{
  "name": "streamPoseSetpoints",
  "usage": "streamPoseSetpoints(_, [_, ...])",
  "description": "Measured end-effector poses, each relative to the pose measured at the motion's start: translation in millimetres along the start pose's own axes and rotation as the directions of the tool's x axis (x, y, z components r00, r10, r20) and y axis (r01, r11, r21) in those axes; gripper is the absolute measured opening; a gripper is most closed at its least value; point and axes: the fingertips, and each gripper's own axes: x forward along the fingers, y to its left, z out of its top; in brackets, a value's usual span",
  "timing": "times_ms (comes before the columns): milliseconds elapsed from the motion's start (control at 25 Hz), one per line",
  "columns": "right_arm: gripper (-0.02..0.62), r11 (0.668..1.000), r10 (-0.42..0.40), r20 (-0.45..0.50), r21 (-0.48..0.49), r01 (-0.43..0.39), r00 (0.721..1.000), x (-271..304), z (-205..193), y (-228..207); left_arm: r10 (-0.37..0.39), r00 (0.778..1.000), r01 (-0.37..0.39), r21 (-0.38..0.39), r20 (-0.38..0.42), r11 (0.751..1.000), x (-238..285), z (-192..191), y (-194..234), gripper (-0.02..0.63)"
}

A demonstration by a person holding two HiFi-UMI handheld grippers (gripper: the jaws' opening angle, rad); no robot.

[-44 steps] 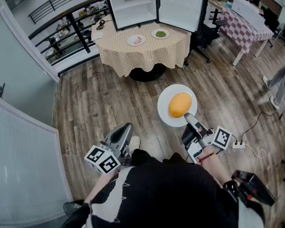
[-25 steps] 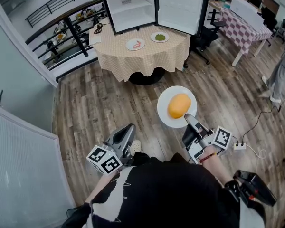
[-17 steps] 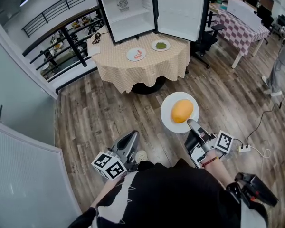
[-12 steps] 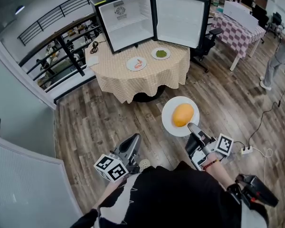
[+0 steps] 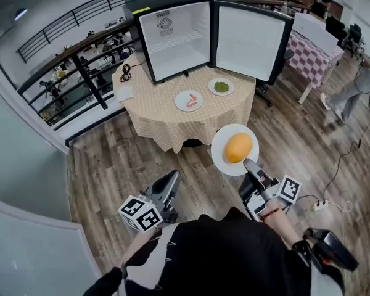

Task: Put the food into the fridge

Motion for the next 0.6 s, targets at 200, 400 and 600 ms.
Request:
streamPoseSetpoints(200, [0.029,1.0,-0.003,0.029,0.017,0.003,1.0,37,-10,-8,-0.035,0.999,0.035,0.012,-0.012,0.999,2,22,35,0.014])
streamPoseSetpoints(400, [0.029,1.0,-0.009,0.048,0.021,0.008,0.999,55,-17,-19,-0.046,0.999,0.046,0.003,-0.013,0.999,7,29,64,0.014])
streamPoseSetpoints(600, [0.029,0.998,-0.053,0.066,0.03,0.051,0.996,56,-12,-30,-0.055,0.998,0.055,-0.025,-0.019,0.998,14,25,75,0.014])
